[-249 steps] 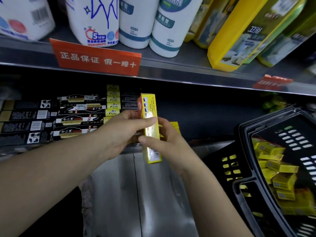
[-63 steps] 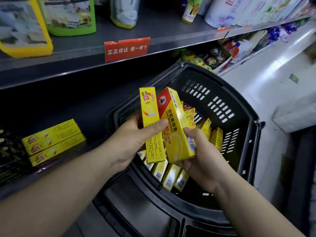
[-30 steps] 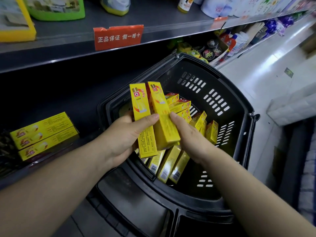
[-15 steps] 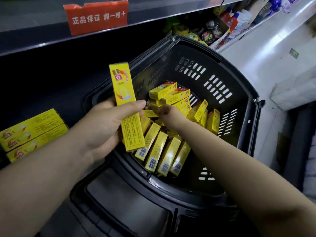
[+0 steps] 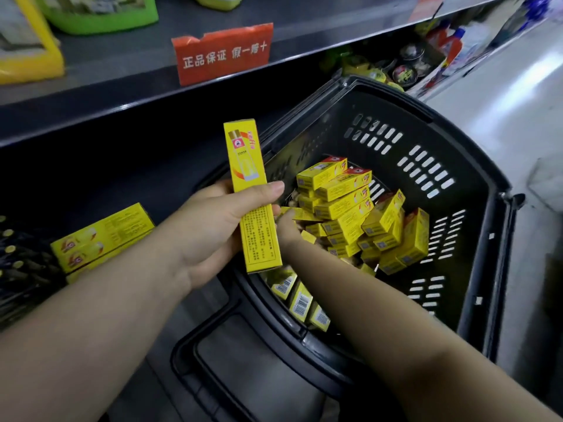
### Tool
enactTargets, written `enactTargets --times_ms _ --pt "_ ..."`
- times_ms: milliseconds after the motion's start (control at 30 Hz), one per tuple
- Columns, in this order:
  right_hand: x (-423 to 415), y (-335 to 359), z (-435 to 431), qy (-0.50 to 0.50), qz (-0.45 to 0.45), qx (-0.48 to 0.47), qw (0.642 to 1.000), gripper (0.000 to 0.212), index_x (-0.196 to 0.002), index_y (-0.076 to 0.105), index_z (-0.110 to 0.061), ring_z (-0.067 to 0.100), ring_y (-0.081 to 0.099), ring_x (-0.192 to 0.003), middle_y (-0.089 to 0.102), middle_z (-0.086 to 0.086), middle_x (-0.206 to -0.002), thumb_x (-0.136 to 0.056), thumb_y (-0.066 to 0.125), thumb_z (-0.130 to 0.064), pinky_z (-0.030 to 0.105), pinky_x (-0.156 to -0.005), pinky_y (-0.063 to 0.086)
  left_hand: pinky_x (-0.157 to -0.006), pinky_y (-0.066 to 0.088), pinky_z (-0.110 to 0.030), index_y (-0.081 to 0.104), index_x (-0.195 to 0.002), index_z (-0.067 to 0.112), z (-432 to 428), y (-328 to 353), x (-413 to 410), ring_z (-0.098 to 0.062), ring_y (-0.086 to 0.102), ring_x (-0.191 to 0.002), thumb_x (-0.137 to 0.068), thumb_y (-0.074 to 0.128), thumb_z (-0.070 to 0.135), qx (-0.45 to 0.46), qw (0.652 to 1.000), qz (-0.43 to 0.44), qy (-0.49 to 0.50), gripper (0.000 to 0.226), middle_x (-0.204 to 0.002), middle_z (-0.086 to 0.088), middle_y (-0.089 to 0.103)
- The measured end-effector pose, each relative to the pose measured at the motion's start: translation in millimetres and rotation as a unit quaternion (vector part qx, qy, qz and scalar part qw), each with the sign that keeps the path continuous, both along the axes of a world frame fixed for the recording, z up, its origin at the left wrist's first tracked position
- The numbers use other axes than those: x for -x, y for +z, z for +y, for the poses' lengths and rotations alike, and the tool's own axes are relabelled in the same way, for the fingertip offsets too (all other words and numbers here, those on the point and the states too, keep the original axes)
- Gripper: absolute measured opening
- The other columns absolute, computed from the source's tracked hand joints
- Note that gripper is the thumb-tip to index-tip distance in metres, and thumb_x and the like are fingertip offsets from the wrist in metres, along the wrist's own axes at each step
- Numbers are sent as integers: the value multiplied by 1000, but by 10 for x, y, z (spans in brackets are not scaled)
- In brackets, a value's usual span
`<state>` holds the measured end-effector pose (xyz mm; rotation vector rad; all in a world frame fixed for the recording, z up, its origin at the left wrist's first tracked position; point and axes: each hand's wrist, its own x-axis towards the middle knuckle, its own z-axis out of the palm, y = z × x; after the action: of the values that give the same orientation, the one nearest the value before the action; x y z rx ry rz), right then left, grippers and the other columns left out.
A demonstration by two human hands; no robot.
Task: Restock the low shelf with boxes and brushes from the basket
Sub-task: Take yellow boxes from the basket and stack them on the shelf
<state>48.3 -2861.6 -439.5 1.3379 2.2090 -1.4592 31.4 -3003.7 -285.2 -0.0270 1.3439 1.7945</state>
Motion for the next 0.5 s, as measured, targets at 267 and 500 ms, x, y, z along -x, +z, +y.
enactTargets --times_ms 267,500 --pt "-465 1589 375 -130 128 192 964 37 -108 58 -9 27 69 -58 71 12 -72 -78 61 -31 40 -58 57 -63 57 -29 65 -91 14 14 42 -44 -9 69 -64 -56 71 31 -4 1000 12 -13 40 -67 5 71" --pt "-847 1827 -61 -106 192 246 944 36 -110 65 -13 29 72 -83 73 13 -95 -91 54 -42 40 -65 59 -80 56 -38 66 -110 17 31 68 -314 -19 70 -95 -65 68 36 -65 992 -44 -97 49 -103 -3 73"
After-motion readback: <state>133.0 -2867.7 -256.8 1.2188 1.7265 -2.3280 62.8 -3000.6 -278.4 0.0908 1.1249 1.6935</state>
